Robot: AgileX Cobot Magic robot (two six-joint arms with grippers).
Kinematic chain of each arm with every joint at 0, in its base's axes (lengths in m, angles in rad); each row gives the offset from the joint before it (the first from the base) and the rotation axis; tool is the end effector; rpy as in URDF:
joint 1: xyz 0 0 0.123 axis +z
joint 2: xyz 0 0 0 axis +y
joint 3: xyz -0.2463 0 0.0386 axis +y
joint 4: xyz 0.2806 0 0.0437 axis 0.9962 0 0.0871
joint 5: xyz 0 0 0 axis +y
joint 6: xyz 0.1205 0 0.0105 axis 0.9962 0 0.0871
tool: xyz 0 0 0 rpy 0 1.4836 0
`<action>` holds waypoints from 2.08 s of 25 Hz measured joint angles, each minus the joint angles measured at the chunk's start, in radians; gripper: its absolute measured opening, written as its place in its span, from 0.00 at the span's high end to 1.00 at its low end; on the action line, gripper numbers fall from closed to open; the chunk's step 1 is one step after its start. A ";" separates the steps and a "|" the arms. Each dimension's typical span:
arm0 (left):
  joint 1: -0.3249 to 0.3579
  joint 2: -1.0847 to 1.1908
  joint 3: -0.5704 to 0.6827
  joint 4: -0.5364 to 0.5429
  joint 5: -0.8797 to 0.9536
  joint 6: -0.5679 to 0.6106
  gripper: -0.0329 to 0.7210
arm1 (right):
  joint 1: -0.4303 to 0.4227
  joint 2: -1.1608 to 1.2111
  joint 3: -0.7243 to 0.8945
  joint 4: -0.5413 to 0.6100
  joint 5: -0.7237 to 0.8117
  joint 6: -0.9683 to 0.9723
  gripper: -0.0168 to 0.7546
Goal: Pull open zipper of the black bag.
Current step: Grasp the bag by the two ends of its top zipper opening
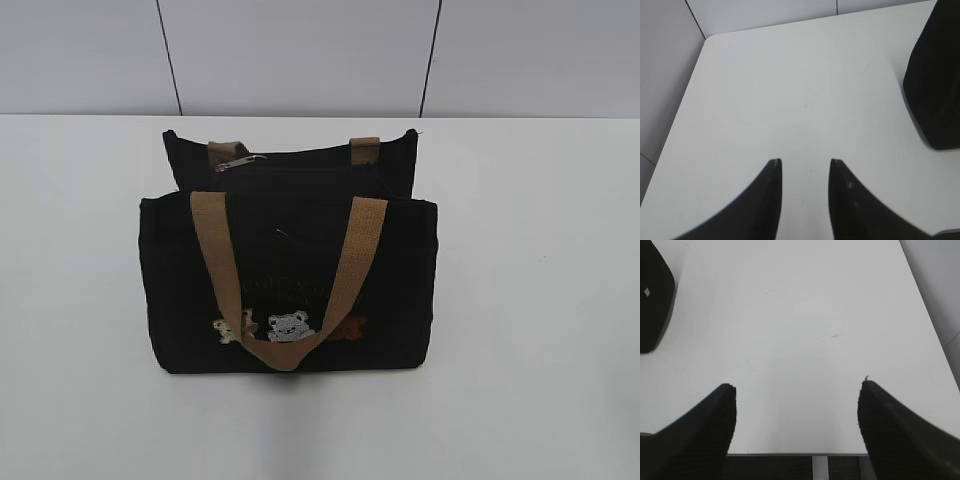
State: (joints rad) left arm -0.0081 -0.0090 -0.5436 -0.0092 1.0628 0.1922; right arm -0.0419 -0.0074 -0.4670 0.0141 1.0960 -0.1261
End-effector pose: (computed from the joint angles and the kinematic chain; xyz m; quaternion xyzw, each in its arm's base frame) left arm 0.0795 -0.0016 0.2942 0.0843 0.8355 0.0453 0.5410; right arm 0.0871 -0.0021 0.2652 -0.0369 0.8679 -0.0345 0.4941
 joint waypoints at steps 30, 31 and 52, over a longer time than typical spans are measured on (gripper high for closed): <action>0.000 0.000 0.000 0.000 0.000 0.002 0.64 | 0.000 0.000 0.000 0.000 0.000 0.000 0.23; 0.000 0.000 0.000 0.000 0.000 0.002 0.64 | 0.000 0.000 0.000 0.000 0.000 0.000 0.23; 0.000 0.163 -0.032 -0.096 -0.176 0.003 0.32 | 0.000 0.195 -0.129 0.006 -0.044 -0.037 0.23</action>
State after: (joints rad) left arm -0.0081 0.1538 -0.5756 -0.1055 0.8871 0.1955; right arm -0.0419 0.1878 -0.5958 0.0206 1.0520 -0.1627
